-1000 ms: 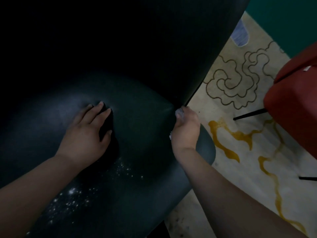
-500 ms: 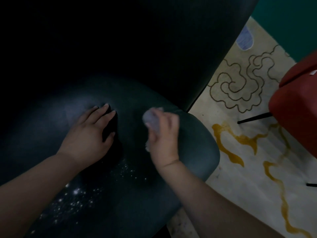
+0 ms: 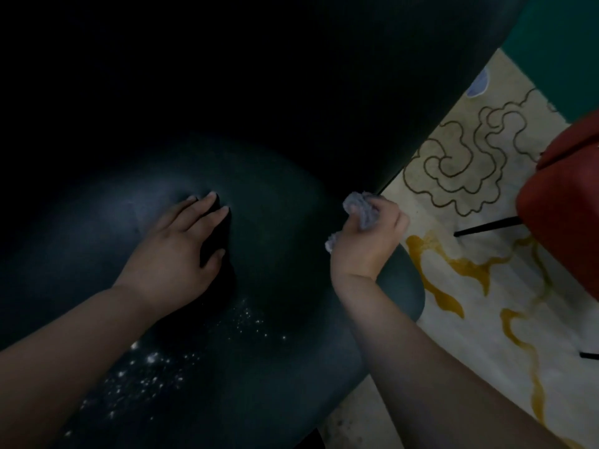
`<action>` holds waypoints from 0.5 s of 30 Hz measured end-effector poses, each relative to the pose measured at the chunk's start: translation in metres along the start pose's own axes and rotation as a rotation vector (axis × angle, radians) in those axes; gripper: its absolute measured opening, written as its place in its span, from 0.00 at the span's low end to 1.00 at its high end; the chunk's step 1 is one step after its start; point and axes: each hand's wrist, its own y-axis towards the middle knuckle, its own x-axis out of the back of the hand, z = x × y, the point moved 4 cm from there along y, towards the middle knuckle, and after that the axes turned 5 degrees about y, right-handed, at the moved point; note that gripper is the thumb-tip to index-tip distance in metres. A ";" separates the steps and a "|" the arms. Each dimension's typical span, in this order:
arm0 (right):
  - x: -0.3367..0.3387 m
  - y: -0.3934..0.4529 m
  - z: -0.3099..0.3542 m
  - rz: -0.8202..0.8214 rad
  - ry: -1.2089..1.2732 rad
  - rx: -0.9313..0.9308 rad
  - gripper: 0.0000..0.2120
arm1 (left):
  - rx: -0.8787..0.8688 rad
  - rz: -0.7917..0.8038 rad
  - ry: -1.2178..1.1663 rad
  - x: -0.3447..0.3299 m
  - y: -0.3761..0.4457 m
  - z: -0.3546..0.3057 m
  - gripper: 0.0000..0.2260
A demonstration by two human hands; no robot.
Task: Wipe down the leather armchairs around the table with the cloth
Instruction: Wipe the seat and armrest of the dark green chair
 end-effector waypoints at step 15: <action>0.013 -0.054 0.002 0.525 -0.131 0.434 0.19 | 0.045 -0.098 0.001 0.022 -0.032 0.022 0.25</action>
